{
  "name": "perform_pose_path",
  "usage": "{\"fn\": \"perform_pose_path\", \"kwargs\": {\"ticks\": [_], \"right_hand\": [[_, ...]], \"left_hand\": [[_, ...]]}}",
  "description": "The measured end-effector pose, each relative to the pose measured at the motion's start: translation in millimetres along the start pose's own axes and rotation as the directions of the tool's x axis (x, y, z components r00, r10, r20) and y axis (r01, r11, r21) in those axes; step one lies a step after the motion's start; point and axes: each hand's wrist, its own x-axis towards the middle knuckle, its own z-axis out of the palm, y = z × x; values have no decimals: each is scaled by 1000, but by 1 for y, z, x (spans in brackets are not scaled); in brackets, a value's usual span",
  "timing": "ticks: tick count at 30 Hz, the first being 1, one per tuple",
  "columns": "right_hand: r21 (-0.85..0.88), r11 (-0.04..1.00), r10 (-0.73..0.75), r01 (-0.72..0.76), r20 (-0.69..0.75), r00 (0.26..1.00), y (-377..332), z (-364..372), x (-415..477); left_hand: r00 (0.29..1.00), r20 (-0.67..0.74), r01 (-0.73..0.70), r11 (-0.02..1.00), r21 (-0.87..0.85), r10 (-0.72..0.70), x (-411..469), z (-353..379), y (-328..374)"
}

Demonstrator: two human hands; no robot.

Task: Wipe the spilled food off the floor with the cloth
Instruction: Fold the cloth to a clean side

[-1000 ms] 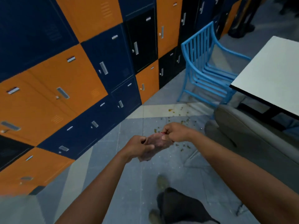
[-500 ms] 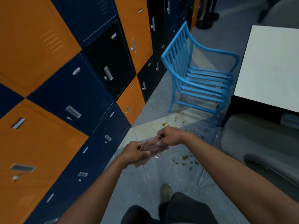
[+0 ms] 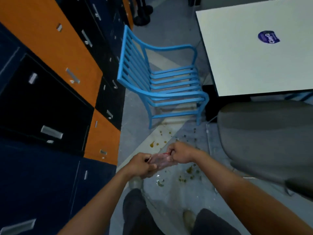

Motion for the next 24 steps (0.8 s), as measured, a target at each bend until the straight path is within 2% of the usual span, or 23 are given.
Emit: {"fn": "perform_pose_path", "kwargs": {"ticks": [7, 12, 19, 24], "right_hand": [[193, 951, 267, -243, -111, 957, 36, 28, 86], [274, 905, 377, -326, -158, 913, 64, 71, 154], [286, 897, 415, -337, -282, 865, 129, 138, 289], [180, 935, 351, -306, -340, 872, 172, 183, 397]], "left_hand": [[959, 279, -101, 977, 188, 45, 150, -47, -19], [914, 403, -172, 941, 292, 42, 251, -57, -56], [944, 327, -164, 932, 324, 52, 384, -41, -151], [958, 260, -219, 902, 373, 125, 478, -34, -222]]}}
